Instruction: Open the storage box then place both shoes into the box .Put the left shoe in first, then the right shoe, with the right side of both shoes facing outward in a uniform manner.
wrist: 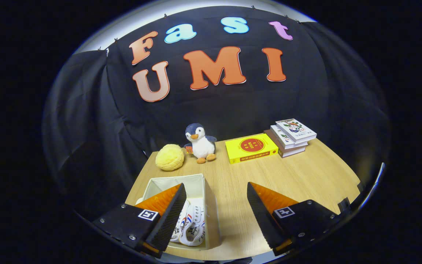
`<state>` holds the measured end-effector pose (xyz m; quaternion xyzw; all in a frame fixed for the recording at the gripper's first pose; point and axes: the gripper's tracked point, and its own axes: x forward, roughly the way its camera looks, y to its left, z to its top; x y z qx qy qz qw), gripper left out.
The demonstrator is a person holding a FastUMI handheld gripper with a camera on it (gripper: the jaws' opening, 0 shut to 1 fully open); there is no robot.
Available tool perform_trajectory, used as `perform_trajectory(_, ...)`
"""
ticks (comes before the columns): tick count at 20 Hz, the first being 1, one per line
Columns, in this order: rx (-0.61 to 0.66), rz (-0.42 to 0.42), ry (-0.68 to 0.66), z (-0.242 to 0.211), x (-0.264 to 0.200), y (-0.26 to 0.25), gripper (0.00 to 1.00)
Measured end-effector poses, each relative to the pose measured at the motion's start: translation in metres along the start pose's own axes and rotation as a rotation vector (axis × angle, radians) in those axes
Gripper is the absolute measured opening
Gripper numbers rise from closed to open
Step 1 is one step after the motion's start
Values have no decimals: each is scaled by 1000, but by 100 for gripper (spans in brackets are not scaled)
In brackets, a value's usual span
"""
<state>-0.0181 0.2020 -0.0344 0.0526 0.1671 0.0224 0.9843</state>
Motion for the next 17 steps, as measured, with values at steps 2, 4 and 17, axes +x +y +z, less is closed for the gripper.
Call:
perform_trajectory(2,1,-3,-6,11,-5,-22,99)
perform_trajectory(4,0,-17,-28,25,-10,-47,99)
perform_trajectory(17,-2,-121,-209,98,-31,-209,99)
